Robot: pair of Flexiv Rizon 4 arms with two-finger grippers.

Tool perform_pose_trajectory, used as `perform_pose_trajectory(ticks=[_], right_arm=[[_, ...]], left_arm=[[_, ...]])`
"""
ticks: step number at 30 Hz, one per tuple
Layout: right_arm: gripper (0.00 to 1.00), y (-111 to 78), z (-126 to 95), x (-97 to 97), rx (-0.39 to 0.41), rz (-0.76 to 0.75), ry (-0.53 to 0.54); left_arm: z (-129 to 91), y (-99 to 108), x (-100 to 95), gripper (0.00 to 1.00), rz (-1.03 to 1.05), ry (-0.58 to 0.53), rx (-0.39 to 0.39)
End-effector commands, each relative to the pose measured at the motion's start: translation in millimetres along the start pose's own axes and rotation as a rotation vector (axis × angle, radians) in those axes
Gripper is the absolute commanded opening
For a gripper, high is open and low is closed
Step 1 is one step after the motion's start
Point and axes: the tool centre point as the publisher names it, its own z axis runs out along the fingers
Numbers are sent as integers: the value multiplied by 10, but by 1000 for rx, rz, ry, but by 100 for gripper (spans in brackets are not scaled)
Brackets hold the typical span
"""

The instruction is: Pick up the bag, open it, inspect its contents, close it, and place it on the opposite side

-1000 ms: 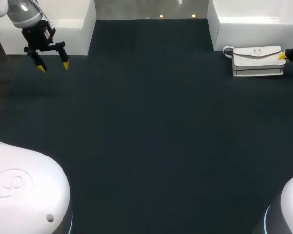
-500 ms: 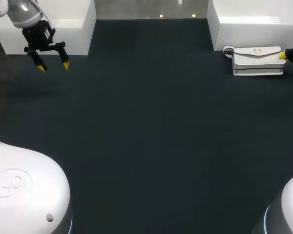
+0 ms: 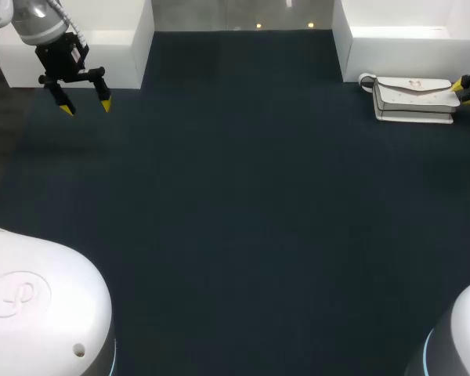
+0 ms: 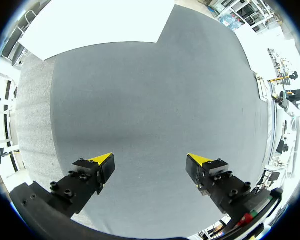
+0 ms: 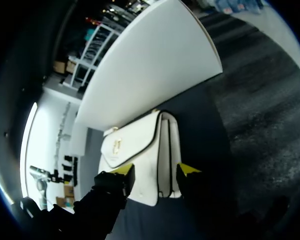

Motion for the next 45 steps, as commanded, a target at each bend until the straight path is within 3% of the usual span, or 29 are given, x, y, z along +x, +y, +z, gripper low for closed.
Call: perform_pose_trajectory(ticks=[1, 7, 14, 26, 45], right_arm=[[100, 48, -212, 74, 485, 1, -68], [100, -31, -488, 230, 402, -14, -243], [100, -245, -651, 525, 361, -28, -359], [100, -632, -578, 1083, 359, -75, -436], [100, -1054, -273, 1569, 251, -116, -560]], left_arm=[[-2, 2, 3, 100, -1, -1, 0], [-2, 2, 3, 100, -1, -1, 0], [-2, 2, 3, 100, -1, -1, 0], [-2, 2, 3, 100, -1, -1, 0], [-2, 2, 3, 100, -1, -1, 0]])
